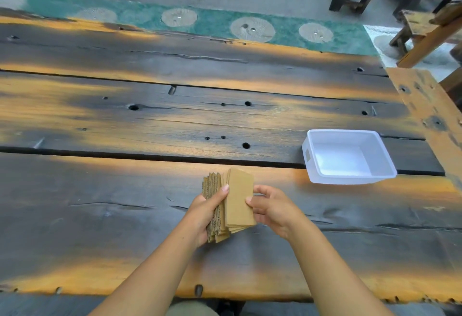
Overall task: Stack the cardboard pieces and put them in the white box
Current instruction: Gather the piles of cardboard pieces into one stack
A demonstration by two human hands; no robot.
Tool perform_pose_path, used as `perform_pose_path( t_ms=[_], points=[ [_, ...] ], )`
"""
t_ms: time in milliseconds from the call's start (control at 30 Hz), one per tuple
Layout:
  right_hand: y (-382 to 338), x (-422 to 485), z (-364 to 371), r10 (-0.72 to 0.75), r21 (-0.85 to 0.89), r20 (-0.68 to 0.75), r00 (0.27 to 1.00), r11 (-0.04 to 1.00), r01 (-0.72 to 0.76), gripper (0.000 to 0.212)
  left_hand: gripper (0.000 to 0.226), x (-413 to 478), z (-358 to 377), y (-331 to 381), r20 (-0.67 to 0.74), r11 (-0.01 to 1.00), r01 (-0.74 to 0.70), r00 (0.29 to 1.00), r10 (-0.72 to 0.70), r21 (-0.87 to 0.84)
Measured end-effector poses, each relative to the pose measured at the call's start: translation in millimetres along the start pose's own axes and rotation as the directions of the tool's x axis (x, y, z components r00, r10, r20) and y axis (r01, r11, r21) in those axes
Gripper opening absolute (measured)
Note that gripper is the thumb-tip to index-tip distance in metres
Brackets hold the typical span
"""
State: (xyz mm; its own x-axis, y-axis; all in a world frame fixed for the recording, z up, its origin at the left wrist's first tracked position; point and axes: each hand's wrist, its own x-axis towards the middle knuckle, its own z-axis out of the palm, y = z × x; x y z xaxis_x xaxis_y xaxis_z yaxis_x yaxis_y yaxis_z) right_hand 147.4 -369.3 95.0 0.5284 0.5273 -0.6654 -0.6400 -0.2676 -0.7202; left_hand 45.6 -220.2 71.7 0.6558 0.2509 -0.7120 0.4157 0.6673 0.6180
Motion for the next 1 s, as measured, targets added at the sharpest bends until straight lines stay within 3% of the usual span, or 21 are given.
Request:
perform_pose_path(
  t_ms=[333, 833, 1000],
  points=[
    [25.6, 2.5, 15.5, -0.006, -0.05, -0.013, 1.0, 0.999, 0.005, 0.022, 0.07, -6.0, 0.3, -12.7, 0.04, 0.997, 0.04, 0.999, -0.037, -0.06],
    [18.3, -1.3, 4.4, -0.044, -0.505, -0.046, 0.998, 0.863, 0.015, 0.023, 0.069, 8.2, 4.3, -9.9, 0.14, 0.991, 0.124, 0.981, -0.131, 0.052],
    [8.9, -9.8, 8.2, -0.053, -0.521, -0.091, 0.994, 0.853, -0.002, 0.03, 0.046, 23.2, 4.2, 0.7, 0.269, 0.982, 0.15, 0.947, -0.177, 0.118]
  ],
)
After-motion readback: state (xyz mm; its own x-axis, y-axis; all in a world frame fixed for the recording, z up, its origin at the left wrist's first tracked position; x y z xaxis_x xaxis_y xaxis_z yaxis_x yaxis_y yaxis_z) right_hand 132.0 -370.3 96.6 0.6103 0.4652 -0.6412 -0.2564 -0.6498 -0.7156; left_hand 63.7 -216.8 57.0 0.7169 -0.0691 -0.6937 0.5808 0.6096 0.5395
